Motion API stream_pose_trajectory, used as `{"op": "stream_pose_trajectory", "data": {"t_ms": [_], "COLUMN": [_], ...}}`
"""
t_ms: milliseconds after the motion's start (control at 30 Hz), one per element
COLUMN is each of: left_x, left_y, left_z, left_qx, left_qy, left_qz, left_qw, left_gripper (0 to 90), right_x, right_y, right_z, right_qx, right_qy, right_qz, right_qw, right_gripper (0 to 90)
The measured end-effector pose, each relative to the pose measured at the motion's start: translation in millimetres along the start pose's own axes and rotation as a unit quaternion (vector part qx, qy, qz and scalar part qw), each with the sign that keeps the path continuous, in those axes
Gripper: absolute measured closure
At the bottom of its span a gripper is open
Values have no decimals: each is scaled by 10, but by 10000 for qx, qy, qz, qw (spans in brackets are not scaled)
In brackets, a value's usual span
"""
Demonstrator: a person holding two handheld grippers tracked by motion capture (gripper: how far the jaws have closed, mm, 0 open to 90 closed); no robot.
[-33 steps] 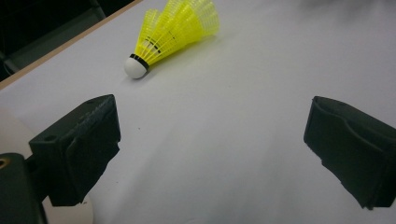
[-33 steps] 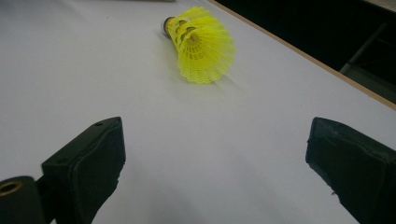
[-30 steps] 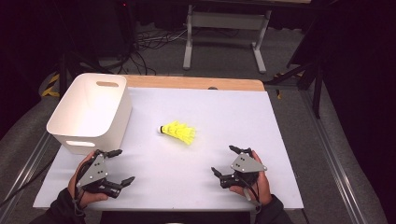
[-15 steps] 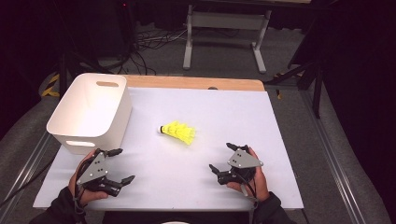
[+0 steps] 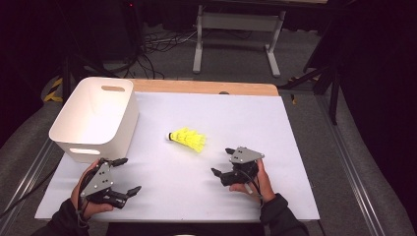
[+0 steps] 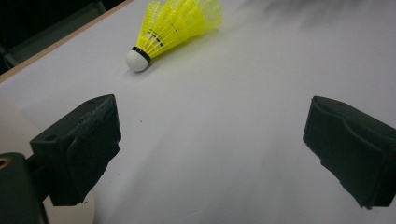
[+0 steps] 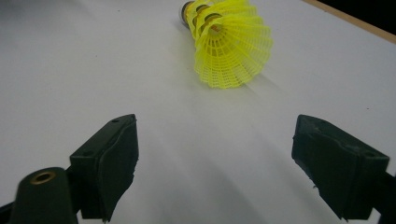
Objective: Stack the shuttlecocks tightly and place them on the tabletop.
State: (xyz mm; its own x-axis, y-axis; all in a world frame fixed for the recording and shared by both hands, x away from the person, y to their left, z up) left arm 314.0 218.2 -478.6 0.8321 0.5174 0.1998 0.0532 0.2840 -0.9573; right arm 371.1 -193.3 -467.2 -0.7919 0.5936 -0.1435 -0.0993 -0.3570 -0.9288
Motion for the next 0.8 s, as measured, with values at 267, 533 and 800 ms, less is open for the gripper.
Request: {"op": "stream_pose_trajectory", "data": {"t_ms": [267,533,800], "left_x": [-7,-15,-18], "left_y": [-7,-10,-11], "left_z": [-28,-23,-19], "left_qx": [26,12,1], "left_qy": [73,97,112], "left_qz": [-49,-55,-51], "left_qw": [10000,9999,9999], "left_gripper": [50,50,51], "right_x": [46,35,9], "right_y": [-127,-204,-256], "right_z": [-241,-573,-869], "right_qx": [36,412,548], "right_qy": [-255,-306,-397], "right_qz": [-66,-119,-431], "right_qw": [9996,9986,9968], "right_gripper": [204,269,277]}}
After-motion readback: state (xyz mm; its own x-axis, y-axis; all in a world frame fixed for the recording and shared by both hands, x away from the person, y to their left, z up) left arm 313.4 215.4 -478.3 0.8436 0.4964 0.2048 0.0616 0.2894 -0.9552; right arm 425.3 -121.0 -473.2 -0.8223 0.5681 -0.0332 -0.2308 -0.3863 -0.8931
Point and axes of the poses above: each handheld gripper's, and its own axes: z roughly backward along the jaws, y roughly out of its underside, x roughly to its left, the point moved 1 cm from there along -z, roughly forward along the jaws, and after that the axes turned 13 degrees about -x, right-handed, at the moved point
